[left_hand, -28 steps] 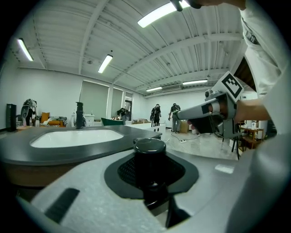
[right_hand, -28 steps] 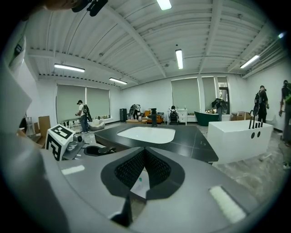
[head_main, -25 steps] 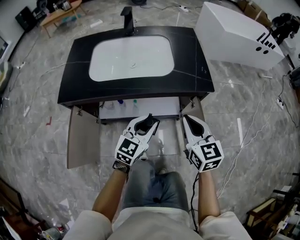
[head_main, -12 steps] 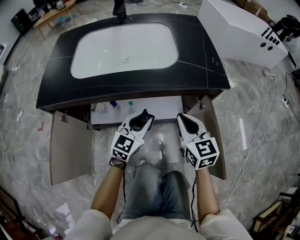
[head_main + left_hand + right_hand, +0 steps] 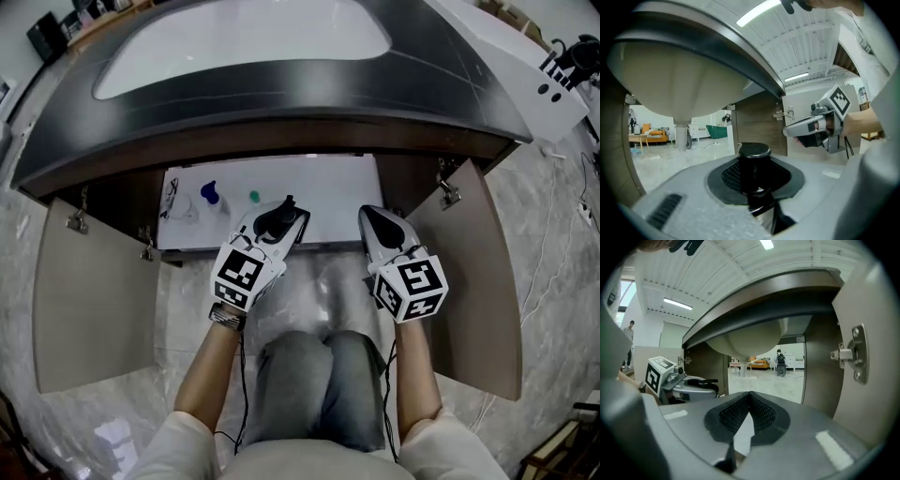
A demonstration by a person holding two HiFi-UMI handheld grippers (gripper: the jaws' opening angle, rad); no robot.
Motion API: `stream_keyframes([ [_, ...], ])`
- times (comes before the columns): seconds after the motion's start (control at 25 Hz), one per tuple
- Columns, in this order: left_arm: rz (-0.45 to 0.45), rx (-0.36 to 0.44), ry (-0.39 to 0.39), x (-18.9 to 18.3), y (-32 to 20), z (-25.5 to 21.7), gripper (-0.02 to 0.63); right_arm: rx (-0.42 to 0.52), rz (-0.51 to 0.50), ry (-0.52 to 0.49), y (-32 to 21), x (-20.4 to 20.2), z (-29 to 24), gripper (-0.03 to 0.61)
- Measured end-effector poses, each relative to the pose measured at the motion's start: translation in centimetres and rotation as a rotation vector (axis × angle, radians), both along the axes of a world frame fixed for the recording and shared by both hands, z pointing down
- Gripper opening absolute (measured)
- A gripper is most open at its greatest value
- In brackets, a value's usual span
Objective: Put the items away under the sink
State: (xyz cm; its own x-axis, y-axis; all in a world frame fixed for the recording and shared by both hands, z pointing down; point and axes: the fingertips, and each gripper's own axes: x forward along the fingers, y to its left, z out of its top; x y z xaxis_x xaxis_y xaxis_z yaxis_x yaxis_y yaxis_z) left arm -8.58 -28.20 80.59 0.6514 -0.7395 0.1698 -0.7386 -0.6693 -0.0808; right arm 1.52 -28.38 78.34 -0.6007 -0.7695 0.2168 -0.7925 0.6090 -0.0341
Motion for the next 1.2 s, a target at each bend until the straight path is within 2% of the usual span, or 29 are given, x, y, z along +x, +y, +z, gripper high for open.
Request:
stream_keyframes([
  [0.2, 0.000, 0.001, -0.003, -0.1, -0.8, 4.0, 0.091, 0.050, -0.003, -0.013, -0.8, 0.1, 3.0, 0.006],
  [0.4, 0.006, -0.061, -0.006, 0.7, -0.9, 7.4, 0.090, 0.002, -0.008, 0.003, 0.0, 0.4, 4.9, 0.006],
  [0.6, 0.010, -0.077, -0.007, 1.4, -2.2, 8.9, 0.091, 0.029, 0.007, 0.012, -0.2, 1.1, 4.8, 0.006],
  [0.96, -0.029, -0.093, -0.017, 2.2, -6.6, 11.9, 0.091, 0.011, 0.053, 0.023, -1.3, 2.7, 6.1, 0.006],
  [1.2, -0.013, -0.104, -0.031, 3.9, -10.3, 13.7, 0.091, -0.006, 0.052, 0.032, -1.3, 3.0, 7.3, 0.006],
])
